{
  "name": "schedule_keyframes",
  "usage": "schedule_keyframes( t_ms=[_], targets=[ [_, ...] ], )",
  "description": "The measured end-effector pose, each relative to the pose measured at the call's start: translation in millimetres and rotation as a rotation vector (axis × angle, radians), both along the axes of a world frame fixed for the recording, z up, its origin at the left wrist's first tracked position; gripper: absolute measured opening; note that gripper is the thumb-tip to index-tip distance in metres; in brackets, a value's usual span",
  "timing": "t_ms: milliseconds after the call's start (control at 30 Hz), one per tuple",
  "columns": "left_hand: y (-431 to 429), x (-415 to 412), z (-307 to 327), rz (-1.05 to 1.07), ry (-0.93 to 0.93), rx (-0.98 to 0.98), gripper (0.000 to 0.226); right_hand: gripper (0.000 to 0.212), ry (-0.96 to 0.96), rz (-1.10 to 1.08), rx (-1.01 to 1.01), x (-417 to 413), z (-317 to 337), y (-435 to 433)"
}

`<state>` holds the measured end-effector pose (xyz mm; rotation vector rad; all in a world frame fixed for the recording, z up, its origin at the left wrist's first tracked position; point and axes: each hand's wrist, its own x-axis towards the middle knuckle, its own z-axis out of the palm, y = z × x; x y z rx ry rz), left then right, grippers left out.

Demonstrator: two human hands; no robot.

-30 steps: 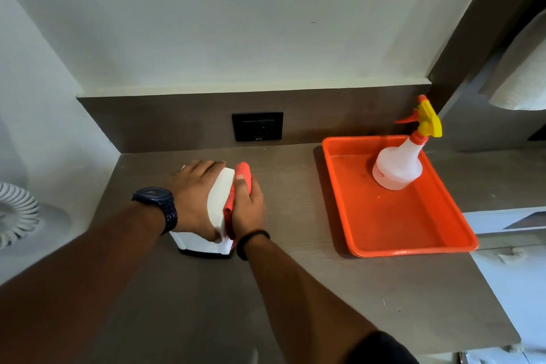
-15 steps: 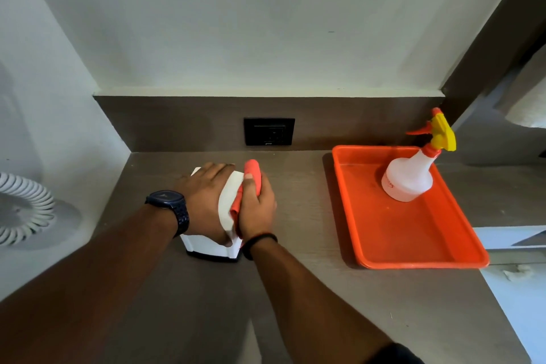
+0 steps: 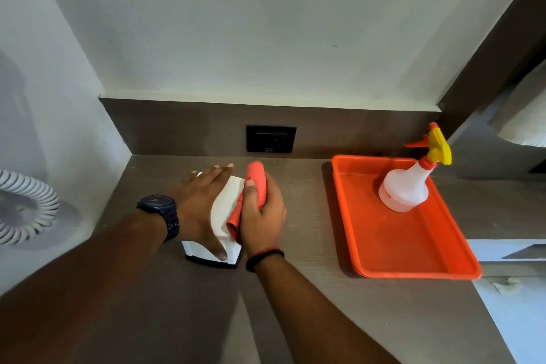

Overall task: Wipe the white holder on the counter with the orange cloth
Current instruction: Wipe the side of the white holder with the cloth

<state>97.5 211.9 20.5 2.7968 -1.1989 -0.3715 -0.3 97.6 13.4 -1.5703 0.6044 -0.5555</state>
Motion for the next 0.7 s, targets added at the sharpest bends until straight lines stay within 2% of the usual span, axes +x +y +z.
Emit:
schedule_keyframes(
  t_ms=[100, 167, 233, 367, 467, 600, 700],
  targets=[
    [10.5, 1.5, 9.8, 0.082, 0.081, -0.061, 0.165, 0.043, -0.052, 0.082, -0.455, 13.1, 19.1, -9.5],
    [12.5, 0.9, 14.6, 0.085, 0.137, -0.148, 0.158, 0.051, 0.122, 0.258, -0.758, 20.8, 22.5, -7.6],
    [11.3, -0.9, 15.4, 0.068, 0.169, -0.203, 0.149, 0.058, 0.293, 0.406, -0.894, 20.1, 17.8, -3.6],
    [13.2, 0.2, 11.1, 0.097, 0.207, -0.199, 0.152, 0.059, 0.337, 0.413, -0.911, 18.7, 11.3, -2.4],
    [12.1, 1.9, 10.0, 0.11, 0.199, -0.208, 0.144, 0.052, 0.366, 0.402, -0.892, 23.6, 11.4, -8.7],
    [9.7, 2.5, 9.4, 0.102, 0.145, -0.172, 0.126, 0.043, 0.407, 0.333, -0.703, 28.4, 9.3, -19.0],
    [9.8, 3.5, 8.6, 0.109, 0.108, -0.134, 0.124, 0.035, 0.411, 0.284, -0.591, 33.8, 10.3, -24.1]
  ],
)
